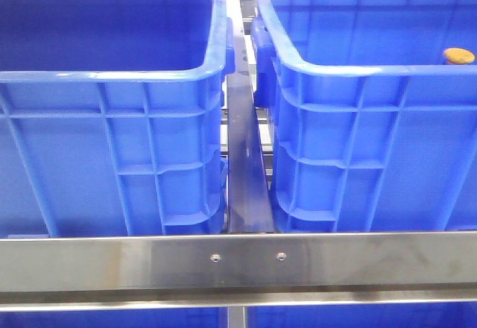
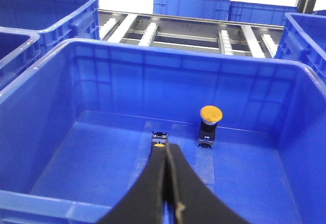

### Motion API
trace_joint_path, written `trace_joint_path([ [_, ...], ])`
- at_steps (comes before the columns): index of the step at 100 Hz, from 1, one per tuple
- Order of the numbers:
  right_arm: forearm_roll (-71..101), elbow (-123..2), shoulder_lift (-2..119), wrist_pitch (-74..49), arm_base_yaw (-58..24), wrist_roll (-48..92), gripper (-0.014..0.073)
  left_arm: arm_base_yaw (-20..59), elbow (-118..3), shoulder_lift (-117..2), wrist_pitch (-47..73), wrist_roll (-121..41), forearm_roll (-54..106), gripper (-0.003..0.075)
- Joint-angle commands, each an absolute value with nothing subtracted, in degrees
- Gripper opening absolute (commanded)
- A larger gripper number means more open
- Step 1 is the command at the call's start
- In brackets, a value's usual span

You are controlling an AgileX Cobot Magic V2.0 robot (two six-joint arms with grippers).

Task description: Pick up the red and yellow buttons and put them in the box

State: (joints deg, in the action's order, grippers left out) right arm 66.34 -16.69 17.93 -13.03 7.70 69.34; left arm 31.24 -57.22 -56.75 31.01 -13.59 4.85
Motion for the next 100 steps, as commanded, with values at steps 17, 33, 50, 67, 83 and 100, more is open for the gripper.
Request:
trace_joint_path([
  [17, 67.5, -18.2, 18.1, -13.0, 8.0, 69.6, -0.0058, 25.5, -53.4, -48.1, 27.3, -12.7, 5.8, -0.002],
  [33, 67.5, -18.2, 18.1, -13.0, 8.0, 69.6, -0.0058, 21.5, -50.1, -43.6, 25.6, -12.6, 6.4, -0.002],
  [50, 67.5, -18.2, 18.1, -13.0, 8.0, 69.6, -0.0058, 16.8, -43.1, -37.5, 16.9, -12.6, 6.5, -0.002],
  [67, 67.5, -18.2, 18.1, -13.0, 8.0, 69.6, -0.0058, 11.4, -33.7, -31.6, 4.8, -12.6, 6.5, -0.002],
  [83, 67.5, -18.2, 18.1, -13.0, 8.0, 69.6, -0.0058, 5.7, -27.4, -25.0, 3.5, -8.6, 3.8, -0.002],
  [100, 67.5, -18.2, 18.1, -13.0, 8.0, 69.6, -0.0058, 1.6, -20.5, -18.8, 3.5, 6.3, -6.9, -0.002],
])
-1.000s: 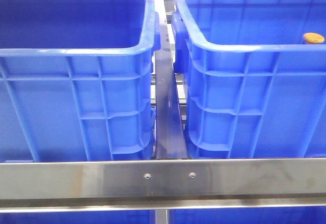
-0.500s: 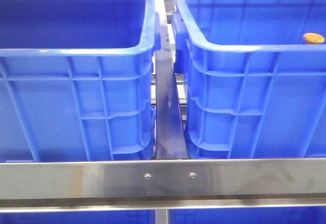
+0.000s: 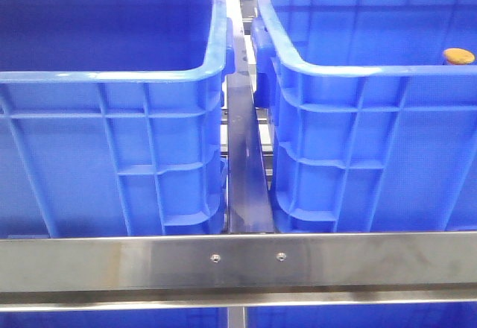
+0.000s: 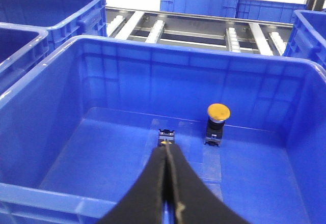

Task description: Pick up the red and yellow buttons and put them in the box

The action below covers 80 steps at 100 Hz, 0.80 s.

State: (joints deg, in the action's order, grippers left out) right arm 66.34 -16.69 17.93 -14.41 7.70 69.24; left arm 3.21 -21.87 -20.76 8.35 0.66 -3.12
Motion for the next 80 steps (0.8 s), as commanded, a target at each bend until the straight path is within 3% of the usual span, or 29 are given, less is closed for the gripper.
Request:
trace_joint_path([
  [1, 67.5, -18.2, 18.1, -13.0, 8.0, 69.6, -0.0058, 1.3, -20.3, -18.6, 3.5, 6.3, -6.9, -0.002],
  [62, 67.5, -18.2, 18.1, -13.0, 8.0, 69.6, -0.0058, -0.4, 2.7, 2.3, -4.3, -1.6, 1.1, -0.002],
  [80, 67.5, -18.2, 17.9, -13.6, 8.0, 69.6, -0.0058, -0.4, 3.2, 2.1, -1.3, 0.8, 0.5, -0.002],
])
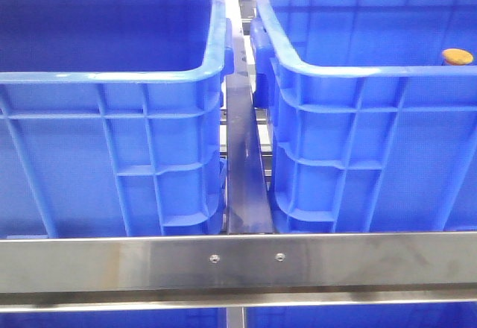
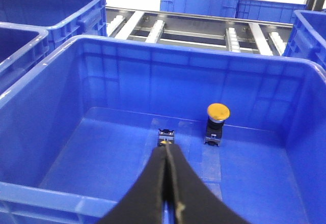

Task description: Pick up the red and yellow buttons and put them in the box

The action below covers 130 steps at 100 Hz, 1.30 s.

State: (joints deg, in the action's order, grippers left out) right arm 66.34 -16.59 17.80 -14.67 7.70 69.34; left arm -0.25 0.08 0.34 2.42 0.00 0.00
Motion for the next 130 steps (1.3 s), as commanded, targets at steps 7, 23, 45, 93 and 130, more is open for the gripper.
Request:
trace_joint_path([
  [7, 67.5, -18.2, 17.9, -13.9, 8.0, 69.6, -0.0058, -0.4, 3.2, 2.1, -1.3, 0.8, 0.5, -0.002],
  [23, 67.5, -18.2, 17.9, -14.3, 8.0, 69.6, -0.0058, -0.3, 3.1, 2.1, -1.3, 0.8, 0.5, -0.002],
  [45, 67.5, -18.2, 17.9, -14.3, 8.0, 69.6, -0.0058, -0.3, 3.1, 2.1, -1.3, 0.8, 0.5, -0.002],
  [93, 67.5, -18.2, 17.9, -14.5, 8.0, 69.6, -0.0058, -0.3, 3.1, 2.1, -1.3, 0.8, 0.5, -0.002],
  [130, 64.2, -18.4, 17.8, -9.0, 4.5, 66.1, -0.0058, -0.3, 3.1, 2.1, -1.3, 0.8, 0.5, -0.002],
])
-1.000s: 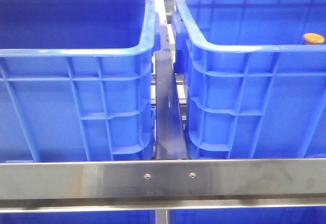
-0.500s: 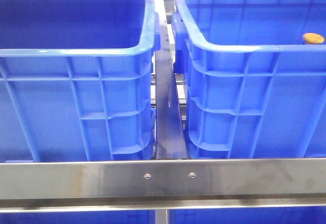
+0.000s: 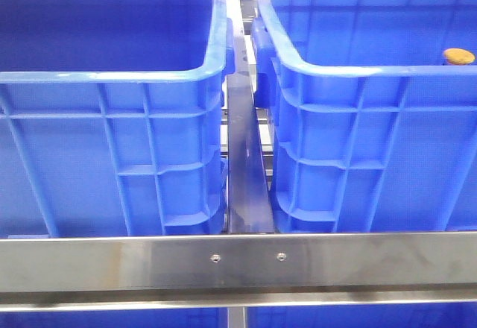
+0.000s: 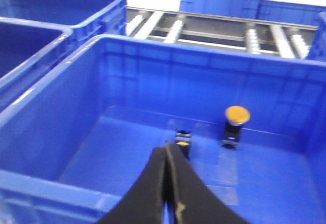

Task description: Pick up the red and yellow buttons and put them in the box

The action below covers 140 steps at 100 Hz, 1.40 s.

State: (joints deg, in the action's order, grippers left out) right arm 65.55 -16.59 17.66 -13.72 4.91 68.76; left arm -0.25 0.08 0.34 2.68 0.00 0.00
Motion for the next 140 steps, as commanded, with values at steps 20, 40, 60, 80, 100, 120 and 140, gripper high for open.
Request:
trace_joint_path([
  [20, 36.1, -18.4, 17.1, -7.8, 4.0, 38.3, -0.0058, -0.3, 3.1, 2.1, -1.3, 0.8, 0.5, -0.002],
  [40, 8.8, -15.0, 13.6, -1.0, 3.1, 10.4, -0.0058, -0.3, 3.1, 2.1, -1.3, 0.8, 0.5, -0.002],
  [60, 0.9, -6.2, 5.5, 5.9, 3.1, 2.0, -0.0058, -0.3, 3.1, 2.1, -1.3, 0.8, 0.5, -0.002],
  [80, 0.0, 0.8, -2.3, 3.0, 2.6, 1.6, -0.0058, -0.3, 3.1, 2.1, -1.3, 0.8, 0.5, -0.002],
  [100, -2.5, 0.9, -2.0, 4.9, -0.8, 1.6, -0.0058, -0.3, 3.1, 2.1, -1.3, 0.8, 0.5, -0.002],
  [120, -2.6, 0.9, -2.0, 3.1, -0.9, 1.0, -0.0058, -0.3, 3.1, 2.1, -1.3, 0.8, 0.5, -0.002],
  [140, -2.8, 0.9, -2.0, 3.3, -0.9, -0.8, -0.0058, -0.3, 3.1, 2.1, -1.3, 0.8, 0.5, -0.002],
])
